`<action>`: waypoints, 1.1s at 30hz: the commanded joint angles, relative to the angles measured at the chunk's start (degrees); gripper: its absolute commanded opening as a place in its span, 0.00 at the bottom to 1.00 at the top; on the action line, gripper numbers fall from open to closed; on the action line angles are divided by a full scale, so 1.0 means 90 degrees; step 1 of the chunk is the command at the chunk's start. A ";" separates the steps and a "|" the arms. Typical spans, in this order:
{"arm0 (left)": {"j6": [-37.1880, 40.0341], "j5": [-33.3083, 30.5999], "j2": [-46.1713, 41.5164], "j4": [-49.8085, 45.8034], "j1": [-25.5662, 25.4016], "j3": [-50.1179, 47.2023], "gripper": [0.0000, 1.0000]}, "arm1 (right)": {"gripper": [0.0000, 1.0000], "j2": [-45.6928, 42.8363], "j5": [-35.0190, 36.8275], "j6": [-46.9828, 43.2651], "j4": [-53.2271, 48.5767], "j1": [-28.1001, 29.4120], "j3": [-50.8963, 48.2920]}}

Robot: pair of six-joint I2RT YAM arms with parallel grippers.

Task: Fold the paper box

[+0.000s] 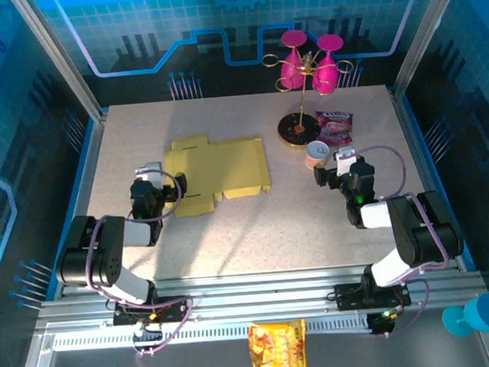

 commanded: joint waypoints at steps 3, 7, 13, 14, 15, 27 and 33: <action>0.0146 0.0022 -0.0005 0.0096 -0.0024 0.0045 0.99 | 1.00 0.0048 0.0092 0.0065 0.0049 -0.0035 0.0085; 0.0111 -0.0118 0.0010 -0.0278 -0.0019 0.0268 0.99 | 1.00 0.0048 0.0093 0.0064 0.0049 -0.0034 0.0081; 0.0107 -0.0113 0.0005 -0.0290 -0.0024 0.0268 0.99 | 1.00 0.0048 0.0094 0.0061 0.0047 -0.0034 0.0076; 0.0107 -0.0114 0.0004 -0.0289 -0.0024 0.0269 0.99 | 1.00 0.0053 0.0091 0.0068 0.0043 -0.0035 0.0083; 0.0111 -0.0112 0.0008 -0.0285 -0.0024 0.0263 0.99 | 1.00 0.0047 0.0098 0.0064 0.0045 -0.0030 0.0074; 0.0152 0.0028 -0.0025 -0.0028 -0.0024 0.0126 0.99 | 1.00 0.0001 0.0170 0.0087 0.0413 -0.0030 -0.0145; 0.0907 -0.1713 -0.1933 0.0022 -0.1155 -0.0610 0.99 | 1.00 -0.2178 0.2409 -0.0574 0.0469 0.1201 -0.0772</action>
